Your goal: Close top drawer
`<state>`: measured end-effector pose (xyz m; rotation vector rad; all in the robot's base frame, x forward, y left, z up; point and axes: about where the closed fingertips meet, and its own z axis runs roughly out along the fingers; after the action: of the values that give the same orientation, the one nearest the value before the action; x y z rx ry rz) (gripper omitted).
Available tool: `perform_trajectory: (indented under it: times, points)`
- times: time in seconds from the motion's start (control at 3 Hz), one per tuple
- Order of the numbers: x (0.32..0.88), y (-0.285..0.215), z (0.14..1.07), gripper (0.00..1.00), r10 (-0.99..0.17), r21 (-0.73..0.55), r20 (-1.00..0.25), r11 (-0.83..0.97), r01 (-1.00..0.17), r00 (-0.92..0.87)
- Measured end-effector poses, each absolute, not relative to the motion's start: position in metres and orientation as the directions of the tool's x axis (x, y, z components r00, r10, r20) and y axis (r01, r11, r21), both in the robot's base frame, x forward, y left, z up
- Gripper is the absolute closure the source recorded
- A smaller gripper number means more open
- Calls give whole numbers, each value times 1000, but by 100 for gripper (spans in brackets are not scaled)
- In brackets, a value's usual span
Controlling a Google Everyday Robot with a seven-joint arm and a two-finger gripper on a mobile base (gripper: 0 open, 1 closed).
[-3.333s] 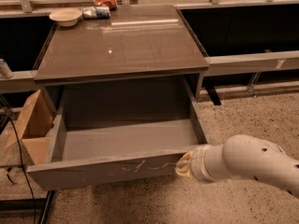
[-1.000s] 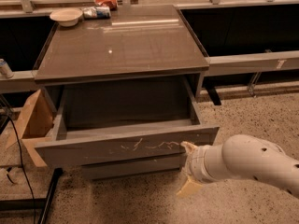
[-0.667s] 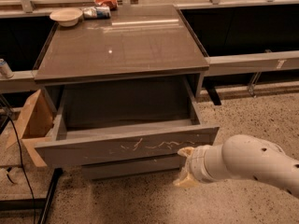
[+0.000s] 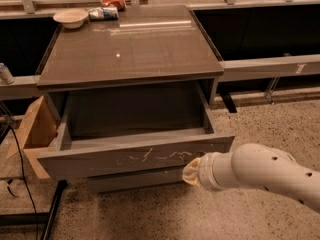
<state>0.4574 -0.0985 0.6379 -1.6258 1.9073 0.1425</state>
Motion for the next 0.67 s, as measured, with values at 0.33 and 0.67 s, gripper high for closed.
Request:
perform_trajectory:
  times: [0.33, 0.67]
  points:
    - [472, -84, 635, 100, -847, -326, -531, 219, -920, -14]
    - [488, -71, 630, 100, -840, -340, -543, 206, -918, 12]
